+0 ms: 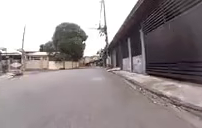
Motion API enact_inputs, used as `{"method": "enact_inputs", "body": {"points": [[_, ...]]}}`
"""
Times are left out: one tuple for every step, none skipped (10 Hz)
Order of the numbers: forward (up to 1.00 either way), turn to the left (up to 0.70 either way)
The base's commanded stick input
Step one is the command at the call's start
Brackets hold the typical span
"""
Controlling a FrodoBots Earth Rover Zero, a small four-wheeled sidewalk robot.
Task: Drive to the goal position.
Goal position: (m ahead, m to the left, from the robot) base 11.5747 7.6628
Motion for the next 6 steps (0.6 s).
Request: {"method": "enact_inputs", "body": {"points": [[1.00, 0.40], [1.00, 0.40], [1.00, 0.11], [1.00, 0.00], [1.00, 0.00], [1.00, 0.00]]}}
